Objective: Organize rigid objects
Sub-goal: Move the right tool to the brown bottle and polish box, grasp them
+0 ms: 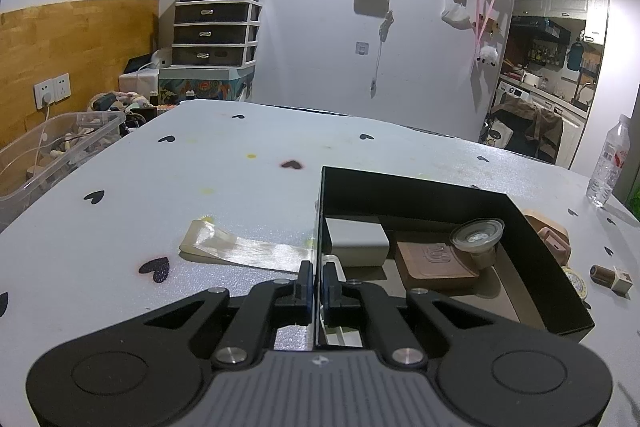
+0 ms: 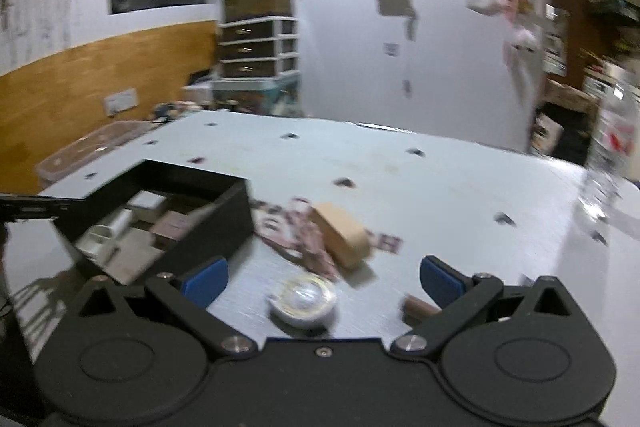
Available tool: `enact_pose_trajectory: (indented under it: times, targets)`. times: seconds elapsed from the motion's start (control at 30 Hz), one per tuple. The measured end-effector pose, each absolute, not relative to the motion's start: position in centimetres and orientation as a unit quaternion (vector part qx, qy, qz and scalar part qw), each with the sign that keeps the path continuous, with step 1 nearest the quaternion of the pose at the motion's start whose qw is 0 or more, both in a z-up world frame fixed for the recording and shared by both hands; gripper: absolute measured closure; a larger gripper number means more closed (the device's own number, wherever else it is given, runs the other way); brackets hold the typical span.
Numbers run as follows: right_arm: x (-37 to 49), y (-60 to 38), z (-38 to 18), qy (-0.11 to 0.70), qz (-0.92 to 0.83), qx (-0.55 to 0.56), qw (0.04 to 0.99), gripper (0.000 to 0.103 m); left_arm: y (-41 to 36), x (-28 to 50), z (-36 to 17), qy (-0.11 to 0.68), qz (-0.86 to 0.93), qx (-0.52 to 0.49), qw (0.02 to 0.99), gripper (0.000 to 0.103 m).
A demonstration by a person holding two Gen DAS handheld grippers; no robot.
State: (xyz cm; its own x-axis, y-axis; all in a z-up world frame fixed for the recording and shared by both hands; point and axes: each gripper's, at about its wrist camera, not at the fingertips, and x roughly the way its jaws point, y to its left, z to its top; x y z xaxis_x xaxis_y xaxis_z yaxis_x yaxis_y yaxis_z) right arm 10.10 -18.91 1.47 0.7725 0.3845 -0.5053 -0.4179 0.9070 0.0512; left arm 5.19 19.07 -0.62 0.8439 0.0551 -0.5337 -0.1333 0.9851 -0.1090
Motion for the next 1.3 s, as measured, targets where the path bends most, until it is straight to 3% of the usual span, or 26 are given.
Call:
enact_pose_trajectory:
  times: [0.6, 1.3]
  targets:
    - [12.6, -23.2, -5.1, 0.360, 0.098, 0.057, 0.926, 0.000, 19.1, 5.2, -0.6, 0.275, 0.049, -0.071, 0.958, 0.099]
    - [18.1, -18.9, -5.2, 0.374, 0.074, -0.005, 0.924, 0.000, 19.1, 5.2, -0.6, 0.275, 0.049, -0.071, 0.958, 0.099]
